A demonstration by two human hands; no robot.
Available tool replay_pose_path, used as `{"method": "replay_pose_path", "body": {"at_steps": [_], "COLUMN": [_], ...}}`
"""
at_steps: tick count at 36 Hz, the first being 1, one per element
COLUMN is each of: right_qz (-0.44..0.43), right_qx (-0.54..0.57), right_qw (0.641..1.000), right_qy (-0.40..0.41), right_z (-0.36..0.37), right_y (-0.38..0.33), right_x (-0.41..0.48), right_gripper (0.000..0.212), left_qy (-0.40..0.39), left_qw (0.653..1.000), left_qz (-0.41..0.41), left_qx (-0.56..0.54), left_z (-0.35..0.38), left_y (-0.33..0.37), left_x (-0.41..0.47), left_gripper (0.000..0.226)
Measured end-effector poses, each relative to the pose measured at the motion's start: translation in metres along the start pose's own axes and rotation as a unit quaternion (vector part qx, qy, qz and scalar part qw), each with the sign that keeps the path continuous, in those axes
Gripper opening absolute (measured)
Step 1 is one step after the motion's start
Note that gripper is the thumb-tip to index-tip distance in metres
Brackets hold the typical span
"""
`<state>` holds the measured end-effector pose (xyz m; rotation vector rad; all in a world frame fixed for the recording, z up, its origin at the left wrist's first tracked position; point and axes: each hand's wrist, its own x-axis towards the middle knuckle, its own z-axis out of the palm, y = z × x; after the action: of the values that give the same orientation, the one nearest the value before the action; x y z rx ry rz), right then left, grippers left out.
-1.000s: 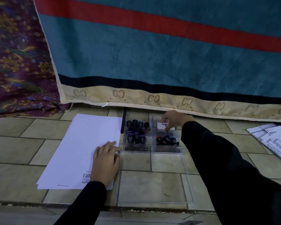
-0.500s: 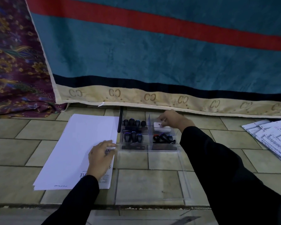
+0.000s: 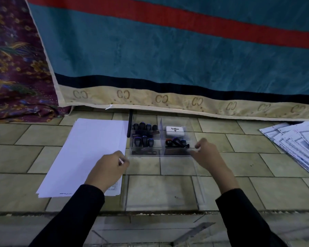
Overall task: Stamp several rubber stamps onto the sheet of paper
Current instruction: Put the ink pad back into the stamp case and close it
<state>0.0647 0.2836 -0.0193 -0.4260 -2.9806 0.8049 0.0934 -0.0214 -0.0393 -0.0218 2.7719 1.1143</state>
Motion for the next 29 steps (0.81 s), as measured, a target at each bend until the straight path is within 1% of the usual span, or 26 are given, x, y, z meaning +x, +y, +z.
{"method": "replay_pose_path", "body": {"at_steps": [3,5,7,9,12,14,17,19,21,23,25,28,29], "right_qz": [0.076,0.114,0.115,0.103,0.09,0.103,0.133,0.135,0.121,0.105,0.093,0.065,0.057], "right_qx": [-0.012,-0.014,-0.05,-0.083,-0.089,-0.061,0.018,0.084,0.168,0.219,0.245,0.278,0.28], "right_qw": [0.996,0.99,0.986,0.98,0.979,0.976,0.964,0.956,0.946,0.941,0.945,0.952,0.954], "right_qy": [-0.045,-0.076,-0.114,-0.146,-0.159,-0.18,-0.229,-0.247,-0.249,-0.237,-0.197,-0.111,-0.092], "right_z": [0.004,0.006,0.007,0.01,0.011,0.007,-0.003,-0.013,-0.025,-0.035,-0.041,-0.045,-0.045], "right_y": [0.016,0.021,0.023,0.024,0.026,0.027,0.03,0.032,0.034,0.03,0.024,0.012,0.008], "right_x": [-0.017,-0.026,-0.034,-0.038,-0.038,-0.038,-0.039,-0.041,-0.041,-0.039,-0.031,-0.014,-0.008], "right_gripper": [0.041,0.037,0.03,0.029,0.021,0.017,0.007,0.009,0.015,0.014,0.013,0.007,0.009], "left_qy": [-0.033,-0.051,-0.052,-0.049,-0.05,-0.056,-0.066,-0.051,-0.029,-0.002,0.026,0.053,0.061], "left_qw": [0.997,0.992,0.99,0.988,0.99,0.99,0.993,0.996,0.996,0.994,0.994,0.99,0.988], "left_qz": [-0.024,-0.03,-0.038,-0.051,-0.074,-0.077,-0.08,-0.078,-0.072,-0.064,-0.037,0.001,0.008], "left_qx": [0.07,0.108,0.127,0.136,0.109,0.1,0.059,0.017,-0.032,-0.087,-0.104,-0.128,-0.138], "left_z": [0.007,0.011,0.013,0.014,0.014,0.013,0.009,0.005,0.0,-0.007,-0.015,-0.024,-0.026], "left_y": [0.002,0.003,0.005,0.006,0.007,0.008,0.006,0.004,0.004,0.009,0.018,0.03,0.034], "left_x": [-0.009,-0.012,-0.012,-0.011,-0.012,-0.015,-0.021,-0.028,-0.034,-0.036,-0.032,-0.016,-0.009], "left_gripper": [0.021,0.024,0.021,0.019,0.017,0.016,0.017,0.012,0.005,0.007,0.007,0.018,0.022]}}
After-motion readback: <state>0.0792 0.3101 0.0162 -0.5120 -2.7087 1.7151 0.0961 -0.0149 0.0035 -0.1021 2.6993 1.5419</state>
